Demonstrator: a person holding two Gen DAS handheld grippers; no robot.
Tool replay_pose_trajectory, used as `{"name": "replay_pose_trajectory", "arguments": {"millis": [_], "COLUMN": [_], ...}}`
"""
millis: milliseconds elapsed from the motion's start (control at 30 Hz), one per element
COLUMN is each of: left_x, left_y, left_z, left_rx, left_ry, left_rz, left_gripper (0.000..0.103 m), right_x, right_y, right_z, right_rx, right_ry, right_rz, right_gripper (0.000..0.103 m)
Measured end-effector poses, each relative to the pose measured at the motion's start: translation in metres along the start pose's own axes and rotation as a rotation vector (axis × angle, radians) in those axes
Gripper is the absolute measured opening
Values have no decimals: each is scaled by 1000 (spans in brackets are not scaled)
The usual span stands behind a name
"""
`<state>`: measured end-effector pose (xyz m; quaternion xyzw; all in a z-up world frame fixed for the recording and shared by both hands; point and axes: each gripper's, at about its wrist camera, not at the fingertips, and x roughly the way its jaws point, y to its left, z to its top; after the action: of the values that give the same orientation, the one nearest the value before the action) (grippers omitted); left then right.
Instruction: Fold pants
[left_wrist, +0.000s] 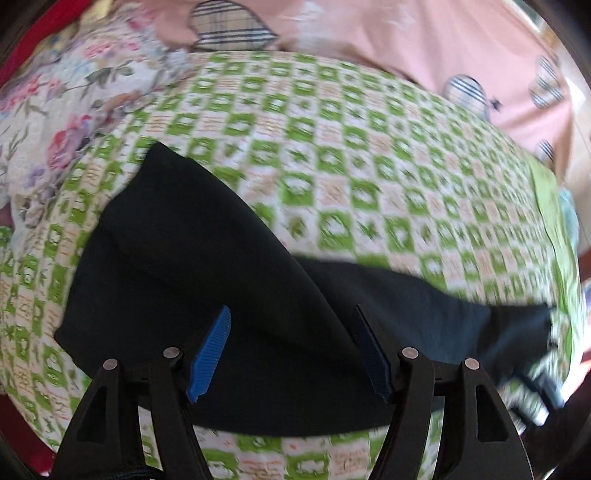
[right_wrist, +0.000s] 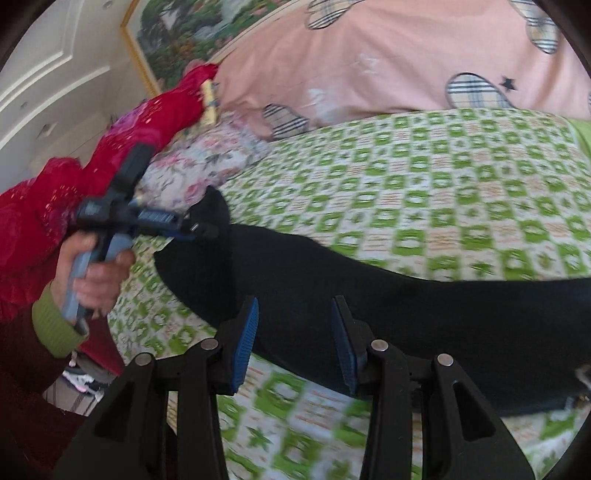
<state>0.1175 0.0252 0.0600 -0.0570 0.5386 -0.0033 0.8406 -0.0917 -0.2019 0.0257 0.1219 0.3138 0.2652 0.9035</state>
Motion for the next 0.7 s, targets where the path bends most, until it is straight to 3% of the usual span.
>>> {"name": "replay_pose_trajectory", "arguments": {"millis": [300,400,500,700], "left_x": [23,37,45,57], "left_y": [22,25,28,22], "left_z": [54,59,59,67], "left_rx": [-91,-100,-102,-82], "left_ry": [64,91,112,130], "left_rz": [111,142,153,158], "left_gripper": [73,73,73,74], "right_x": [89,116,135,156], "right_y": [63,77,79,71], "right_z": [23,27,29,29], "right_rx": [-166,-216,-255,-233], "right_ry": [126,168,196,238], "right_rz": [135,115,40,34], "right_gripper": [42,42,42,42]}}
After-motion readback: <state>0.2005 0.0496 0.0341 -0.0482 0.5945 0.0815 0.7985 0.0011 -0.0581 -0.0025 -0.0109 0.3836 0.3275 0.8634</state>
